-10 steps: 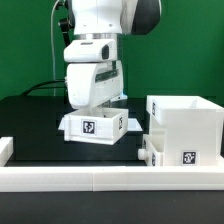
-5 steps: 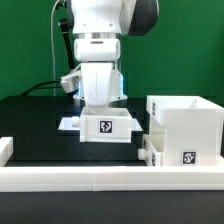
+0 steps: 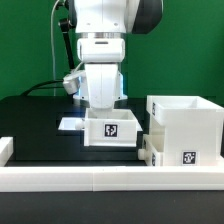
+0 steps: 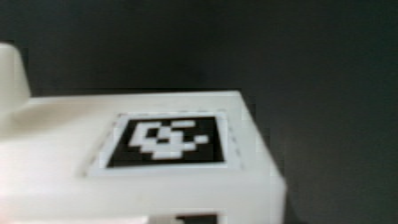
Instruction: Assemble drawer
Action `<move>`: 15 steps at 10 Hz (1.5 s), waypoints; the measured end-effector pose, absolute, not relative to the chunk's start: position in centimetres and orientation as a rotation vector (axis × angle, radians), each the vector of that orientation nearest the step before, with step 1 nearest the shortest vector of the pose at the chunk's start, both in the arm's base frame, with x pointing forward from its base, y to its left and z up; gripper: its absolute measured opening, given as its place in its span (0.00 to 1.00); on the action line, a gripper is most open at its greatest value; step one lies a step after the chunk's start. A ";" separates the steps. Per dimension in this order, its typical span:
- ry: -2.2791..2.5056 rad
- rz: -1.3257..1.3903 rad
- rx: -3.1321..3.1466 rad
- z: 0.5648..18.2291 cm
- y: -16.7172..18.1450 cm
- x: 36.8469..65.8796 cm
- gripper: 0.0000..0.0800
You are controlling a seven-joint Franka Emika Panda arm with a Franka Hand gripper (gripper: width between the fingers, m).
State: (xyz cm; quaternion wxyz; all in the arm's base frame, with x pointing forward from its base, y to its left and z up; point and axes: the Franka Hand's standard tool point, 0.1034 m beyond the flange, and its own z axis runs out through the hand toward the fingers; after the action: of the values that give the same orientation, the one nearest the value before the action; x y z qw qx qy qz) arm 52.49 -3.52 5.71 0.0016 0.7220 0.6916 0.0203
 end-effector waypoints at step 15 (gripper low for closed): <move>2.249 0.017 2.254 5.8 -0.9 54.3 0.05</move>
Offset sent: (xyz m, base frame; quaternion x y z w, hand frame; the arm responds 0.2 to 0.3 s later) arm 0.0209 0.0208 0.0043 -0.0066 0.0065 -0.0400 0.9992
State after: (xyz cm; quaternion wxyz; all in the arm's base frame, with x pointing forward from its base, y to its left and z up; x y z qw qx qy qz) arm 54.31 -0.89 5.85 -0.0212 0.7077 0.7062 0.0052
